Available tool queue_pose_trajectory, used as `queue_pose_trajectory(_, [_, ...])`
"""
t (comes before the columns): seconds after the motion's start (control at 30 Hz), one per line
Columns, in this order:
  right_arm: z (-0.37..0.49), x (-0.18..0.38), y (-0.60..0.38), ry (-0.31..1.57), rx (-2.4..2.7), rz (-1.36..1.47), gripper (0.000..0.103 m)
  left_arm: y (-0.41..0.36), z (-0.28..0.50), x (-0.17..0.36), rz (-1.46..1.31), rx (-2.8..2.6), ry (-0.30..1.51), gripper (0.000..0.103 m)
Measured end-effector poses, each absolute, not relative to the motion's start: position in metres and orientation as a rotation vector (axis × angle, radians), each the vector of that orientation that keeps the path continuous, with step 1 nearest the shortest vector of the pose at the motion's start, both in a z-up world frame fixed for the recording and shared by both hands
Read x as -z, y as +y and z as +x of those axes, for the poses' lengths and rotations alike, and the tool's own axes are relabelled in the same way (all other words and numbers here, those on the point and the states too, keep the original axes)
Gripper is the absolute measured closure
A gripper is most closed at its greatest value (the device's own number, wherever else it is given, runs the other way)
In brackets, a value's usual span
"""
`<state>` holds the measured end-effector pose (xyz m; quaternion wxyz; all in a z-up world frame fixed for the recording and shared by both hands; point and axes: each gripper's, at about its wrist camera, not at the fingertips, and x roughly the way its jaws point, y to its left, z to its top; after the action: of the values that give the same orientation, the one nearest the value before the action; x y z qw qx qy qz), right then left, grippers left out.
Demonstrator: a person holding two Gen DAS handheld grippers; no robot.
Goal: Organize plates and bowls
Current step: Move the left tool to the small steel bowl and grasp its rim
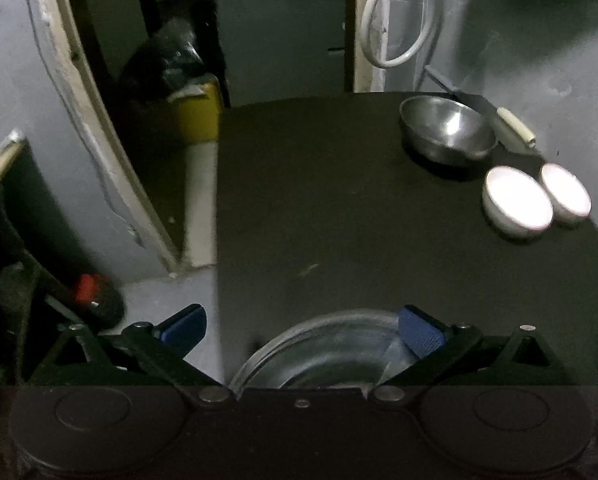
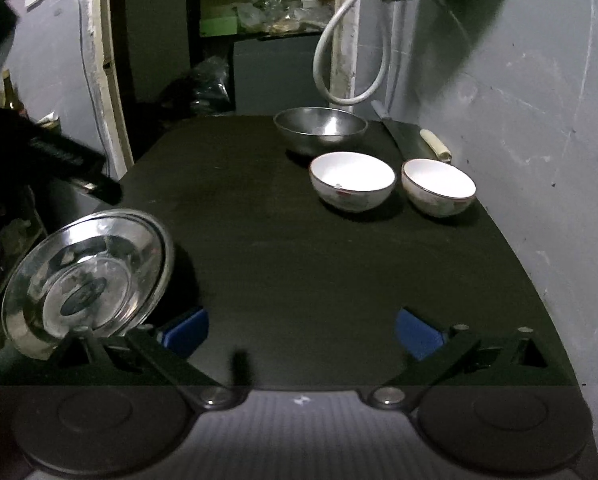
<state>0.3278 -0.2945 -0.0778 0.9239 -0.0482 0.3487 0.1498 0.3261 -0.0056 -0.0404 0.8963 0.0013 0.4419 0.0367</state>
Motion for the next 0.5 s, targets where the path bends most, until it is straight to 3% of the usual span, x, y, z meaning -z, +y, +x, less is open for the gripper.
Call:
queue_pose_trajectory(0.2, [0.37,0.059,-0.302,0.643,-0.317,-0.131,0.0,-0.019,0.394,0.038,-0.045,-0.067,0.884,0.001])
queue_pose_trajectory(0.5, [0.503,0.045,-0.306,0.607,-0.263,-0.114,0.0,-0.046,0.501,0.03,-0.082,-0.034,0.764,0.001])
